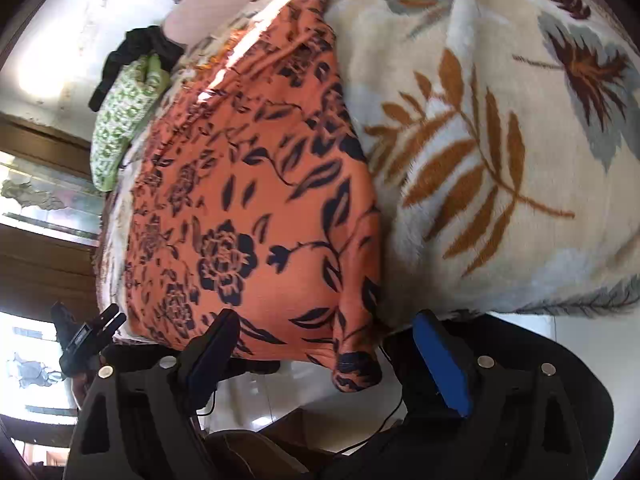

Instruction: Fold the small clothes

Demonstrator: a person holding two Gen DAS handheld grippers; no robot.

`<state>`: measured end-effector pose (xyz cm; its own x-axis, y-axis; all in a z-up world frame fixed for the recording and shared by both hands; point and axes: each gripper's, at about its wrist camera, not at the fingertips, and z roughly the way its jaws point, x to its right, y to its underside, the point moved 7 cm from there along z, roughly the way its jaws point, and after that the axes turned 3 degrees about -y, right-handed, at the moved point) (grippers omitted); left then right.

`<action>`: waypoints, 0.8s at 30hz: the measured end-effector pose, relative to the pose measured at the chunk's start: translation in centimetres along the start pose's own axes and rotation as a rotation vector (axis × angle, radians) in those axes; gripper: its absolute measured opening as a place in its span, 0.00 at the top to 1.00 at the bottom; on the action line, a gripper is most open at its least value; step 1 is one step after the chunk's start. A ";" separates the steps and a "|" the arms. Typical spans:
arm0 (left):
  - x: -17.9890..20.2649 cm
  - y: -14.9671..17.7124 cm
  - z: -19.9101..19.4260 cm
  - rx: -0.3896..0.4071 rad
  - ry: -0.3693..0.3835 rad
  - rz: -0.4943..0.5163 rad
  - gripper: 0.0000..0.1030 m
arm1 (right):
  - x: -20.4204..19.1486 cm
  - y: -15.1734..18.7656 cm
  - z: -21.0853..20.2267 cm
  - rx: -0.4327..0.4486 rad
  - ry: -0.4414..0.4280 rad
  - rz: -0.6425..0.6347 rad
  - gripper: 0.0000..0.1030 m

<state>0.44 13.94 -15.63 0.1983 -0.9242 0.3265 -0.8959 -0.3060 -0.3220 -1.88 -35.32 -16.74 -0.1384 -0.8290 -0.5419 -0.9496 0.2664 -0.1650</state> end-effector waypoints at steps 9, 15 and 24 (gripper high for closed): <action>-0.8 1.0 1.1 -0.012 -0.150 0.076 0.67 | 0.5 0.3 1.7 -0.035 0.006 0.042 0.44; -0.7 0.3 0.1 -0.007 -0.109 0.063 0.89 | 1.2 0.3 1.7 -0.059 0.043 0.035 0.92; -1.8 0.4 0.9 -0.023 -0.105 0.006 0.77 | 2.9 0.2 0.4 -0.023 0.010 0.110 0.90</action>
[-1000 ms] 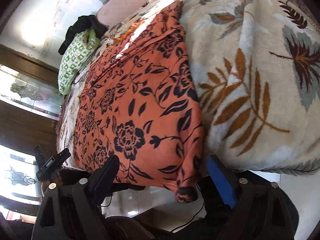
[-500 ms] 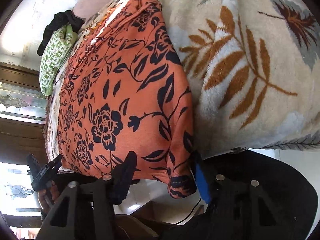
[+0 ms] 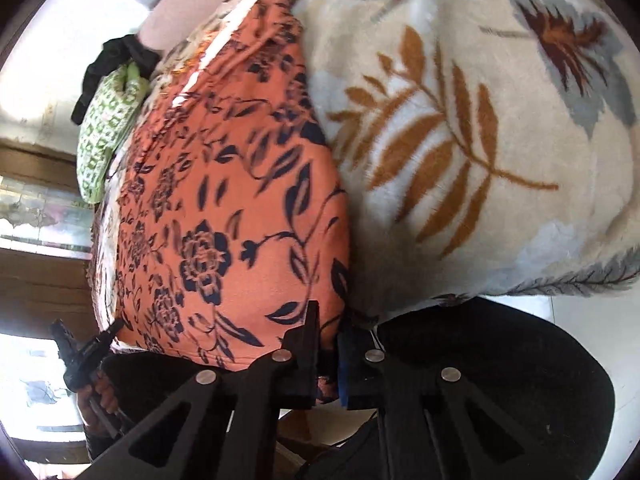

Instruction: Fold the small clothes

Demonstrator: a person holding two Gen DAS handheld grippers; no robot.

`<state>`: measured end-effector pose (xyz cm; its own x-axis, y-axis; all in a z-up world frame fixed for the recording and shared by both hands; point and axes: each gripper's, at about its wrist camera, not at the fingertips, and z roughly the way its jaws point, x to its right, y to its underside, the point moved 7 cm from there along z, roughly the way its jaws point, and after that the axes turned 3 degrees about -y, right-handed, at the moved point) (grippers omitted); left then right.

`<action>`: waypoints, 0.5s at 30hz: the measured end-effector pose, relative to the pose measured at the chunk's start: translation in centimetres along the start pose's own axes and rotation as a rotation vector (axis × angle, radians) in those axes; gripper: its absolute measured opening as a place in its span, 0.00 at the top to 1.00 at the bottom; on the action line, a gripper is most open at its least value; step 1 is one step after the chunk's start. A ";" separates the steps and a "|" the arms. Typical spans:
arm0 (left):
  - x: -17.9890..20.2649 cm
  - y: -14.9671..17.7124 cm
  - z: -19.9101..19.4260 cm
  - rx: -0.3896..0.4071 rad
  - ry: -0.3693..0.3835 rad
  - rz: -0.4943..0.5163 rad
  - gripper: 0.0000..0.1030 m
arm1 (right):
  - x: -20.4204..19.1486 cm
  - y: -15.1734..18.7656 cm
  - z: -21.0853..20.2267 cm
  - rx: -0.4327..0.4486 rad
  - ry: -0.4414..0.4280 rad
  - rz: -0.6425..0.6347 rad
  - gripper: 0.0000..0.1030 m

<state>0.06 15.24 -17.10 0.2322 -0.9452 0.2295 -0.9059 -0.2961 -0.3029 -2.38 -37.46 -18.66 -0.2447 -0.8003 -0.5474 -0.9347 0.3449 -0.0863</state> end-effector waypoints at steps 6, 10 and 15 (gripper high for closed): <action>1.7 0.1 0.1 0.002 -0.031 0.107 0.46 | -0.4 0.1 1.1 -0.042 0.013 0.008 0.90; 1.7 -1.0 -0.8 -0.005 0.040 0.093 0.92 | -1.7 -0.5 0.4 -0.037 -0.013 -0.058 0.94; 3.4 -3.6 -4.3 0.063 0.166 0.077 0.92 | -4.6 -2.6 -2.6 0.060 -0.150 -0.053 0.95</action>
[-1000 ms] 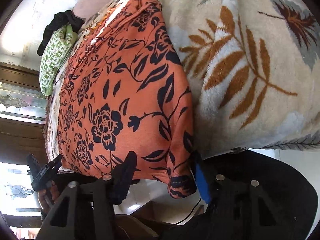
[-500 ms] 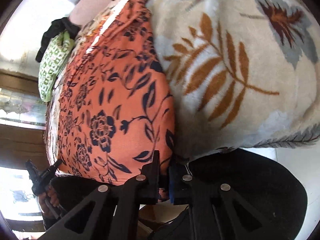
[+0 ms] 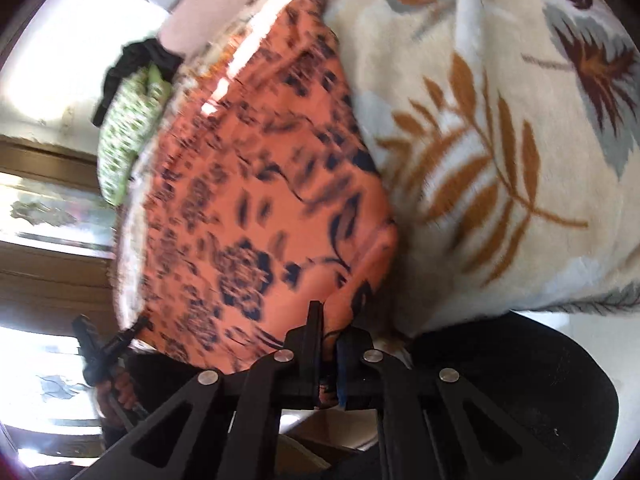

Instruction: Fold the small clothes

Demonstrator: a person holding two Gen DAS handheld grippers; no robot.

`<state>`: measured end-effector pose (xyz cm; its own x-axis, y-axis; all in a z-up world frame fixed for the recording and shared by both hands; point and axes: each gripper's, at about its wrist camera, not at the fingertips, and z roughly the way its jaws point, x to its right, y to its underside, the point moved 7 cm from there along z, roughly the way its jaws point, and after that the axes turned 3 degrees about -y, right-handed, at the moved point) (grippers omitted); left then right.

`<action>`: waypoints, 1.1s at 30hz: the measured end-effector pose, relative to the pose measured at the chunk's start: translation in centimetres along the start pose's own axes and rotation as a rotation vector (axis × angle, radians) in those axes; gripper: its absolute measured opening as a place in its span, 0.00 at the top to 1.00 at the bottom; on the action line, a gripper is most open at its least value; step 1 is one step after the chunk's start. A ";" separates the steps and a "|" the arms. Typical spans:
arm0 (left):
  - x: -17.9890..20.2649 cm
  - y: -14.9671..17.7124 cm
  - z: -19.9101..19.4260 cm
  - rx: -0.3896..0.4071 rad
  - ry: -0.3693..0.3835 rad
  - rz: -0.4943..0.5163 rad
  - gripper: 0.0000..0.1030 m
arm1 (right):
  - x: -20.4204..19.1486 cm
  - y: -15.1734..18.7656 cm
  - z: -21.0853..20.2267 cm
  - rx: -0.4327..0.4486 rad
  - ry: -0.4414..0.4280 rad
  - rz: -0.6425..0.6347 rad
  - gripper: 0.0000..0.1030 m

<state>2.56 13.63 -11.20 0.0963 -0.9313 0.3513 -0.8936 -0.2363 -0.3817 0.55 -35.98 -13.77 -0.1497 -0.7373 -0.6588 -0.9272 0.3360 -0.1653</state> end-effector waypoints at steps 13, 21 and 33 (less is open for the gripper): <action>5.0 -22.2 -0.5 0.223 0.052 0.053 0.91 | -8.3 -20.1 -3.1 0.278 -0.198 -0.059 0.95; 0.8 -33.9 14.0 0.206 -0.265 -0.060 0.45 | -5.0 -34.0 7.2 0.272 -0.041 -0.063 0.90; 0.6 -24.1 10.3 0.152 -0.122 0.114 0.27 | -1.6 -29.9 3.7 0.372 -0.052 -0.067 0.00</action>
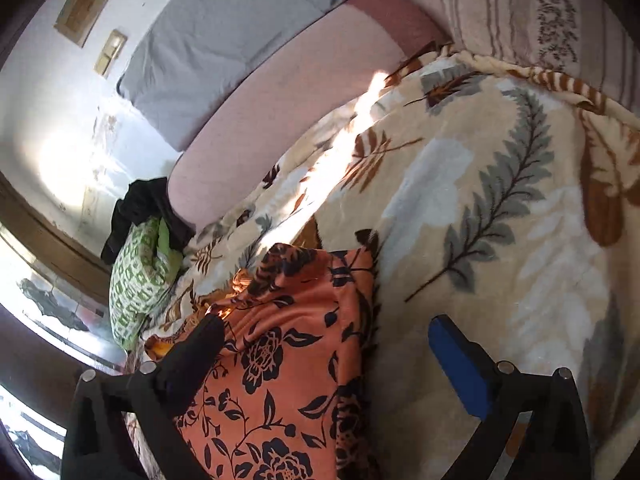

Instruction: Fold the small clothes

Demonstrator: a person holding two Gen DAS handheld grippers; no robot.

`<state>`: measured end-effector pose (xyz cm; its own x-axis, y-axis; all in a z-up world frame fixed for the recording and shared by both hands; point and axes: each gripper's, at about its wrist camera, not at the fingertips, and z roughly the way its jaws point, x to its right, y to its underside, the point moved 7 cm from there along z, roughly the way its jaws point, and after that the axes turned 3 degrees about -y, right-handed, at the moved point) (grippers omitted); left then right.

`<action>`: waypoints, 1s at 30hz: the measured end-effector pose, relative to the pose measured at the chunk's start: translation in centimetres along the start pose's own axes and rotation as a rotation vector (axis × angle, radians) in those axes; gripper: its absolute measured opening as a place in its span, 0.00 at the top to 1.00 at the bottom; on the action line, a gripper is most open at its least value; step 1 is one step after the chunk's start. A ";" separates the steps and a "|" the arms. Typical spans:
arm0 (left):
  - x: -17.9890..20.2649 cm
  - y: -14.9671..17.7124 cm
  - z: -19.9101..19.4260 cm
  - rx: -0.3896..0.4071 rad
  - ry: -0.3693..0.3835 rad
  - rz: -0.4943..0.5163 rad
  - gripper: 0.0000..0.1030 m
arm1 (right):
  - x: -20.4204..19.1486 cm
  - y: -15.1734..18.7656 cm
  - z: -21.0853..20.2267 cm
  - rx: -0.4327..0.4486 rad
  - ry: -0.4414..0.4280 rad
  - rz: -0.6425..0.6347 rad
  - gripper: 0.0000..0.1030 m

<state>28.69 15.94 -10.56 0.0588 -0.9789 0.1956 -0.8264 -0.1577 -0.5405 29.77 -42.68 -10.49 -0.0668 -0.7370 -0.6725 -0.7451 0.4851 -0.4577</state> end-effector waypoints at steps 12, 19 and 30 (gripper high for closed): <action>4.5 2.2 4.4 -0.228 -0.033 0.003 0.84 | -2.9 8.0 6.5 -0.397 0.135 -0.163 0.79; 5.8 1.3 -5.2 -0.066 0.026 0.012 0.85 | -8.8 7.1 0.7 -0.321 0.089 -0.234 0.83; 2.3 14.7 -6.0 -0.178 0.015 -0.017 0.67 | -0.4 19.6 -4.5 -0.418 0.109 -0.105 0.46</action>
<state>13.30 12.17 -13.18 0.0661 -0.9740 0.2167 -0.9116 -0.1473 -0.3837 12.19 -34.97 -16.60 -0.0294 -0.8281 -0.5597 -0.9543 0.1899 -0.2309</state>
